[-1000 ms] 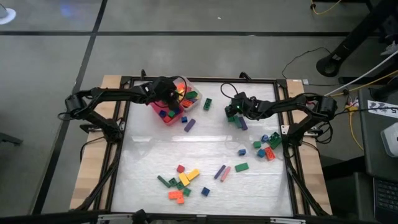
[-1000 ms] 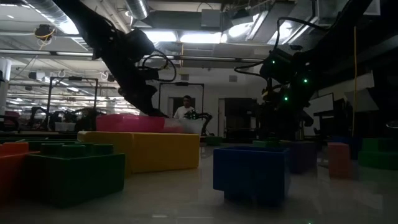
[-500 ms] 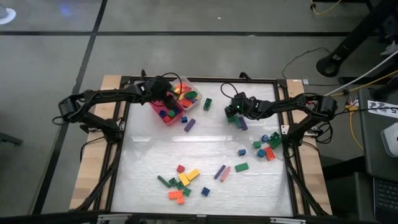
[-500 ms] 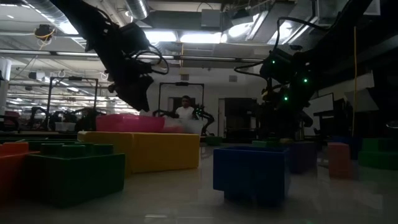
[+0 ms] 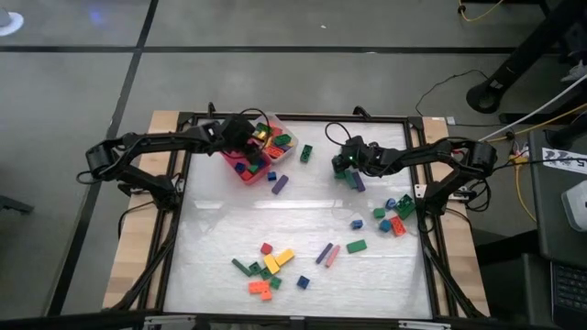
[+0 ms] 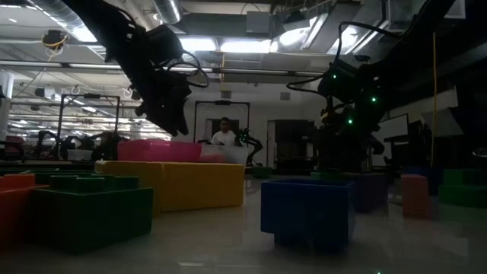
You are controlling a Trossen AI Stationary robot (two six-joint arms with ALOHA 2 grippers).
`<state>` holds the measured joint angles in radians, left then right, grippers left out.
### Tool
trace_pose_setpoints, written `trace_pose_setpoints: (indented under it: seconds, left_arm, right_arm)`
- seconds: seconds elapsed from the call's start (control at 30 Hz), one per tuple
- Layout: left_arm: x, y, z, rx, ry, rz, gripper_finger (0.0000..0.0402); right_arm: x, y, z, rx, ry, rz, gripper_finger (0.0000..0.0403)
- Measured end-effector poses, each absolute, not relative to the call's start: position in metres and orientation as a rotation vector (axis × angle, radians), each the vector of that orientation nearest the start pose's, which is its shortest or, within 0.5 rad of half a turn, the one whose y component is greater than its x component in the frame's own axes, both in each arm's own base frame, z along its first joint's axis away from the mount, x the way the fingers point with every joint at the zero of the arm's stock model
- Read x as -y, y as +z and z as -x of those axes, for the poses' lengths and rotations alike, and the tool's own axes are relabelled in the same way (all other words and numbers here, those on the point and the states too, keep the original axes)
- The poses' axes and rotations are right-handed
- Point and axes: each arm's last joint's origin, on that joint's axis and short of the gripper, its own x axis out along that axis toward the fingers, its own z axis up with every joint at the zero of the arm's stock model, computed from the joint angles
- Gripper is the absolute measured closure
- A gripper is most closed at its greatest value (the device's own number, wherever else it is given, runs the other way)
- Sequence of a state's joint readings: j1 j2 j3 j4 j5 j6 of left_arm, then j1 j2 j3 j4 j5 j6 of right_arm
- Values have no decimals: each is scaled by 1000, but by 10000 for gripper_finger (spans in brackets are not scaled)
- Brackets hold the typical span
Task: Sort blocks by size
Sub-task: Put the big green game piece into the white bin
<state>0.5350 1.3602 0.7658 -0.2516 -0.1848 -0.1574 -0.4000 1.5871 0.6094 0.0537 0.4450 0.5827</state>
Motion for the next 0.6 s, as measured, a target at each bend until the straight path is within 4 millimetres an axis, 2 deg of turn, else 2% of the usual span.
trace_pose_setpoints:
  seconds: [0.27,0.47,0.6]
  left_arm:
    - [-129,202,-232,-801,698,273,188]
    - [-118,202,-238,-805,653,253,188]
    - [-110,202,-241,-807,623,240,188]
  right_arm:
    - [115,123,-243,-698,-1007,-499,277]
    - [116,125,-246,-672,-965,-515,278]
    - [117,133,-255,-638,-892,-553,256]
